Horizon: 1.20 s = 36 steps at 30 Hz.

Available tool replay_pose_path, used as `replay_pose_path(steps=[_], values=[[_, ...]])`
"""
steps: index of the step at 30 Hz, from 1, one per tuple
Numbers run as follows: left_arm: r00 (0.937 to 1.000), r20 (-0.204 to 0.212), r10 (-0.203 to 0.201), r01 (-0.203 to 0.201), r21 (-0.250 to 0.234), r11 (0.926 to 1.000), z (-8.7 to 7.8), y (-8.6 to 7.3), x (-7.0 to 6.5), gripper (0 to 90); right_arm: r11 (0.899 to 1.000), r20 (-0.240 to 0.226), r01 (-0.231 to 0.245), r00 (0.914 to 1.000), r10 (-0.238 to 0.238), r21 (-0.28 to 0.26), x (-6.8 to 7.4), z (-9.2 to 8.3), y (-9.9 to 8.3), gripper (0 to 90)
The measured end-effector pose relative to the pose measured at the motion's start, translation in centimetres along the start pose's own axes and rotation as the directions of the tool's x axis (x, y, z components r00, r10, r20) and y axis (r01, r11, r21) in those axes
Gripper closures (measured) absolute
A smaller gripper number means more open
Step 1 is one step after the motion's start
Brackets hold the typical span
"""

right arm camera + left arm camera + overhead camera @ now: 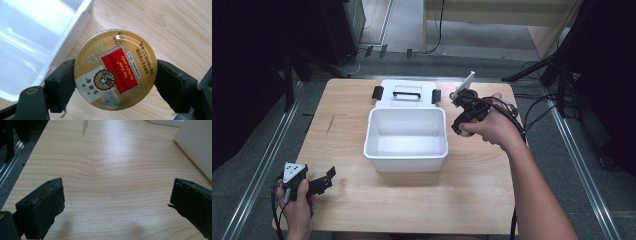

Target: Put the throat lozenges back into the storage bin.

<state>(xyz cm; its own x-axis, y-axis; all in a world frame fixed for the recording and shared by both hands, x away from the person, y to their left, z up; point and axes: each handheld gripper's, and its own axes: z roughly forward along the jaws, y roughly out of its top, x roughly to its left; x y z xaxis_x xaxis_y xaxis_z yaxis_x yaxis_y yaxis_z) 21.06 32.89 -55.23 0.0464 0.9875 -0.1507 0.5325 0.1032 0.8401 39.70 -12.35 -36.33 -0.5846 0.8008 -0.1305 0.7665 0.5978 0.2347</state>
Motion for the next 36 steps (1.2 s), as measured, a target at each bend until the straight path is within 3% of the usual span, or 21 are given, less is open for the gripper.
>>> replay_pose_path(steps=[14,36], values=[[1.0,0.003,-0.001,0.001,0.004,1.0,0.0,0.0,0.0,0.0,0.998,0.0,0.067,0.9978,-0.067,-0.015,2.7,-1.5,1.9,21.1],[1.0,0.005,0.001,-0.001,0.006,1.0,0.1,0.0,0.0,0.0,0.987,-0.029,0.154,0.9873,-0.156,-0.05,5.5,-1.1,3.3,21.1]])
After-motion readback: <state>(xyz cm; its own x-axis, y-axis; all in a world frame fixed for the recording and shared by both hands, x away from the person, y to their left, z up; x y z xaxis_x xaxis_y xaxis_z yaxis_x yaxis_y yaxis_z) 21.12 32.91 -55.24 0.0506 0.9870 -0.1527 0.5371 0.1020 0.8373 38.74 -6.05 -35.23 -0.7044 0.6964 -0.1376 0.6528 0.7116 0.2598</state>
